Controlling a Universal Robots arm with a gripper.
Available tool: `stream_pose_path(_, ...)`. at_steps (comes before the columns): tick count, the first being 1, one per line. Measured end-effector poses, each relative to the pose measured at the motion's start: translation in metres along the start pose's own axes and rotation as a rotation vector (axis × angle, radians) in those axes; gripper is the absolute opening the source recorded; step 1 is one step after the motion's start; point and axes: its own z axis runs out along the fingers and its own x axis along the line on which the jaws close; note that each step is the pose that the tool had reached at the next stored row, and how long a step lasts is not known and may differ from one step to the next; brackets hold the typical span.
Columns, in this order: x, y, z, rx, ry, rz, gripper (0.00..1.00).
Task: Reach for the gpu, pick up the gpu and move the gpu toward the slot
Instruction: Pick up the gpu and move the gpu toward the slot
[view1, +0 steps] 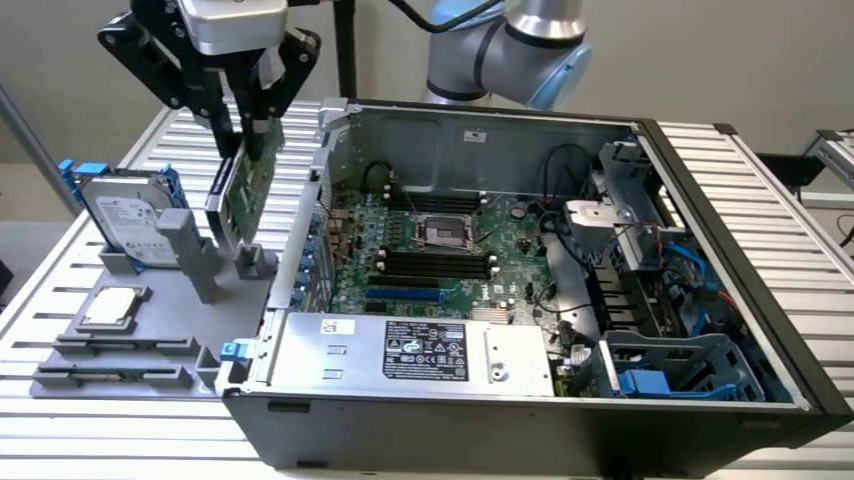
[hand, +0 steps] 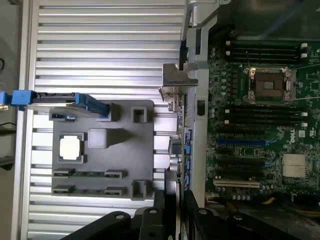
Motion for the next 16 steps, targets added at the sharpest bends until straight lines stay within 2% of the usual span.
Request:
stream_pose_path(3, -0.013, 0.0002, -0.0048, -0.0055, 0.0007, 0.0, 0.26)
stream_pose_path(11, -0.05, 0.0, -0.0065, -0.0257, 0.0006, -0.001, 0.26)
stream_pose_path(16, -0.072, 0.0004, -0.0069, -0.033, 0.0006, -0.001, 0.26)
